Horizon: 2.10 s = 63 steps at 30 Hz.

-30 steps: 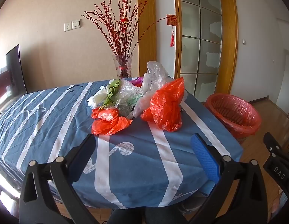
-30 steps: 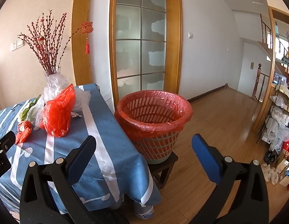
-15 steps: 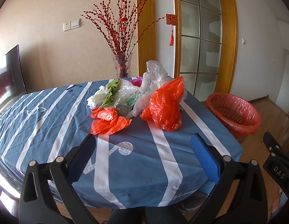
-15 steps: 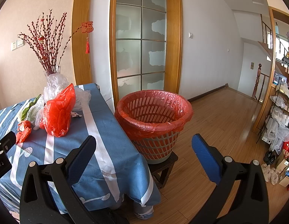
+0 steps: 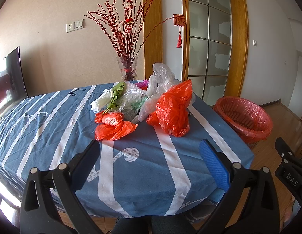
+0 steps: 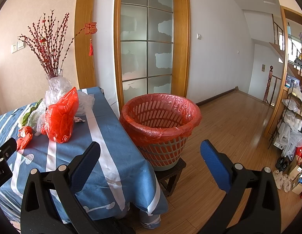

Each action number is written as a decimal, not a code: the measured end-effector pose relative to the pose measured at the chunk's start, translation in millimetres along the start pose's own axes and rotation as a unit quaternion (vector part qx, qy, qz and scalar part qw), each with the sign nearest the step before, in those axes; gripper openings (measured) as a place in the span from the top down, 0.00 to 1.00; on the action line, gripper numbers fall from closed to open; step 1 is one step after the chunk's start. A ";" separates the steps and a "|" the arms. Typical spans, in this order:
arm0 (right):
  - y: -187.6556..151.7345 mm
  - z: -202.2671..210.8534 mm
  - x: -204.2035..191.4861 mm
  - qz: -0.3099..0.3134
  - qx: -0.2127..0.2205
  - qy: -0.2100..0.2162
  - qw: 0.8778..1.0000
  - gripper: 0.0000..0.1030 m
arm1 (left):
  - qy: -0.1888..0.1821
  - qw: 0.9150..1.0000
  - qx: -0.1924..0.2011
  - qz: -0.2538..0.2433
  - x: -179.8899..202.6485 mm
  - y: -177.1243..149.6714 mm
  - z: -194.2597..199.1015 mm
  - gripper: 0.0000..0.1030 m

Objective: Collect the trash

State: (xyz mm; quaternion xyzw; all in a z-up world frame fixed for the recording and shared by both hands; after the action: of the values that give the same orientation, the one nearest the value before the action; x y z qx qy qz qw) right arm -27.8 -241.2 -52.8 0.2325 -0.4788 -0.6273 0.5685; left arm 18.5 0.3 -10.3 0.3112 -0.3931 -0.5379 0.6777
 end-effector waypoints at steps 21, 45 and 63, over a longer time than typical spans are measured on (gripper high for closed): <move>-0.3 -0.2 0.3 0.000 0.000 0.000 1.000 0.02 | 0.000 1.000 -0.002 0.000 1.0 -2.2 -0.9 0.04; -0.5 -1.0 0.4 0.000 -0.002 0.000 1.000 0.02 | 0.000 1.000 -0.004 0.000 3.1 -7.5 -2.0 0.04; 16.3 -17.6 -25.7 0.007 0.004 0.075 0.997 0.02 | 0.049 0.998 -0.016 0.037 -31.7 -4.4 -16.8 0.04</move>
State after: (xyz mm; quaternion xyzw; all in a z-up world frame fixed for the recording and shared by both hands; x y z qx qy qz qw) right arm 1.3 -221.4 -52.9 0.2783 -0.4387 -0.6023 0.6061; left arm 27.3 30.1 -28.7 0.3117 -0.3619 -0.5028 0.7205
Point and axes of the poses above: each gripper's, at about its wrist camera, not at the fingertips, and z roughly against the way its jaws point, x to its right, y to its top, the point moved 2 cm from there along -z, roughly the way its jaws point, and after that the axes turned 15 degrees about z, right-handed, at the moved point
